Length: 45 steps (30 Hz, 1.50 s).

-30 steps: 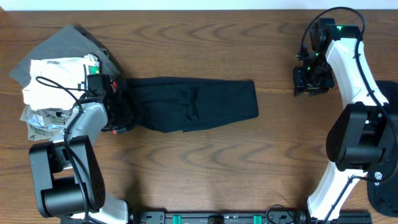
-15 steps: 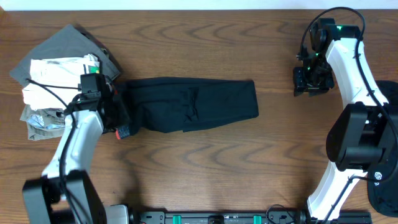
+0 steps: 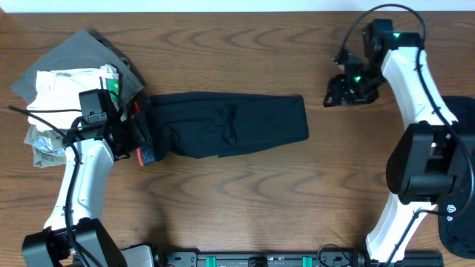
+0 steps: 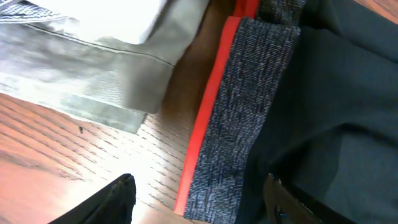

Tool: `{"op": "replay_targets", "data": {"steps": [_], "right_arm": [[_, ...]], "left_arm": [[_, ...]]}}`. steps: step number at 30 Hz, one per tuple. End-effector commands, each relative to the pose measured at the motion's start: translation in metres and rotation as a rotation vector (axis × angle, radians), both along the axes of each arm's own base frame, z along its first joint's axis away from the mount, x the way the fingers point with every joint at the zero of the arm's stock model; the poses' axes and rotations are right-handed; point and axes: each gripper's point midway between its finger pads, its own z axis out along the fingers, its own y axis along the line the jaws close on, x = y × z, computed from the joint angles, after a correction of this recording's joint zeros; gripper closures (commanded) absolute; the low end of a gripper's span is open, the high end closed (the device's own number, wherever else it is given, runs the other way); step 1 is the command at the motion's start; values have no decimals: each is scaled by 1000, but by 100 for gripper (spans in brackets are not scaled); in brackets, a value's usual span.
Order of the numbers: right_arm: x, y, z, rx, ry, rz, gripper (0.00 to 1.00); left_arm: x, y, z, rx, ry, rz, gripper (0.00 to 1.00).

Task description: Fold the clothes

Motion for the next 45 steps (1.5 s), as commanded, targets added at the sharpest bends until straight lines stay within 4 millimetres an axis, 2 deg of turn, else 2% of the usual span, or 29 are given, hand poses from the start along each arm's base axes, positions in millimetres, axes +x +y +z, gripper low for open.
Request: {"op": "replay_targets", "data": {"steps": [1, 5, 11, 14, 16, 17, 19, 20, 21, 22, 25, 32, 34, 36, 40, 45], "right_arm": [[-11, 28, -13, 98, 20, 51, 32], [-16, 47, -37, 147, 14, 59, 32], [-19, 64, -66, 157, -16, 56, 32], [-21, 71, -76, 161, -28, 47, 35], [-24, 77, -82, 169, -24, 33, 40], [-25, 80, -84, 175, -23, 36, 44], [-30, 85, -87, 174, -14, 38, 59], [-31, 87, -88, 173, -12, 43, 71], [-32, 87, -88, 166, -12, 47, 89], [-32, 86, -89, 154, -12, 45, 99], [-32, 71, -94, 84, 8, -16, 99], [-36, -6, -100, -122, 63, -182, 99], [-37, -26, -98, -129, 78, -229, 99], [-39, -46, -96, -126, 90, -270, 99], [-44, -57, -95, -117, 108, -280, 99], [-45, -57, -95, -117, 111, -278, 99]], "left_arm": [[2, 0, 1, -10, -3, 9, 32], [2, 0, 1, -9, -3, 10, 32], [2, 0, 1, -9, -3, 10, 31], [2, 0, 1, -9, -3, 10, 31], [2, 0, 1, -9, -3, 10, 31], [2, 0, 1, -9, -3, 10, 31], [2, 0, 1, -9, -3, 10, 31], [2, 0, 1, -9, -3, 9, 31], [2, 0, 1, -9, -3, 10, 31], [2, 0, 1, -9, -3, 10, 31], [1, 0, 1, -10, -1, 10, 31], [-3, -2, -1, -20, 18, 7, 31], [-3, -6, -1, -42, 18, 0, 22], [-2, -13, 0, -82, 9, -15, 20], [0, -23, 0, -132, -3, -34, 16], [9, -44, 2, -238, -52, -119, 8]]}}
